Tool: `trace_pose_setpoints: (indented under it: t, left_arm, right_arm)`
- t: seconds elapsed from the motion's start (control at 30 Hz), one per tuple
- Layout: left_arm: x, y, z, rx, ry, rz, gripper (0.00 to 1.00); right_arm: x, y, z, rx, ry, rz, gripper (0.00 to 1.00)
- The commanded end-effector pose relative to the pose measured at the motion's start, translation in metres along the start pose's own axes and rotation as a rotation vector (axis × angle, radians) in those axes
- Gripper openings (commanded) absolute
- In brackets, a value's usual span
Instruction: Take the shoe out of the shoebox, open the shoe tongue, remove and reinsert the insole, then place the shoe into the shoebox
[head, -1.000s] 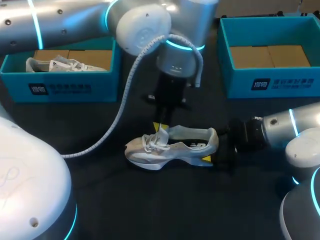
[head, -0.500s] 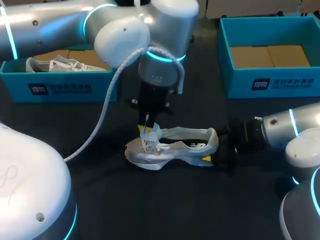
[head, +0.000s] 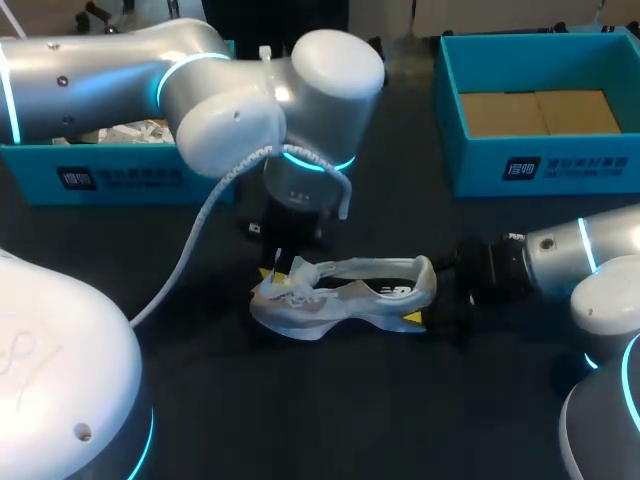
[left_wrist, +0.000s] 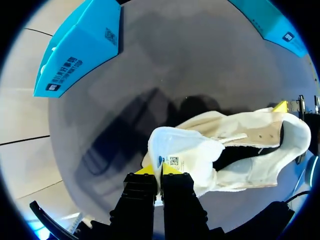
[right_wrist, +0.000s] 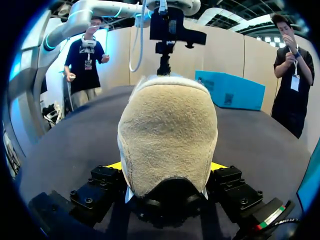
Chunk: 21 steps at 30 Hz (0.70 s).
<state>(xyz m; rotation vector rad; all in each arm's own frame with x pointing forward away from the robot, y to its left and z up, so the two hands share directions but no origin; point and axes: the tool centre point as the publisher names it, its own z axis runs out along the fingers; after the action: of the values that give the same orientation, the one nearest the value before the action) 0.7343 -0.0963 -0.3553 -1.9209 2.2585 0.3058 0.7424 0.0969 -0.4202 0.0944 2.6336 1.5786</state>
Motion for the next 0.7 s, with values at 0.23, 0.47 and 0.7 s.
trace_pose_setpoints:
  t: [0.23, 0.47, 0.7]
  left_arm:
    - [0.001, 0.001, 0.027, -0.001, 0.009, -0.012, 0.45]
    - [-0.008, 0.003, 0.020, -0.007, 0.026, -0.025, 0.82]
    - [-0.007, 0.004, 0.006, 0.015, 0.057, -0.022, 0.81]
  right_arm:
    - [-0.001, -0.004, 0.001, 0.004, -0.002, 0.001, 0.00]
    - [-0.001, -0.004, 0.001, 0.004, -0.002, 0.001, 0.00]
    - [-0.001, -0.004, 0.001, 0.004, -0.002, 0.001, 0.00]
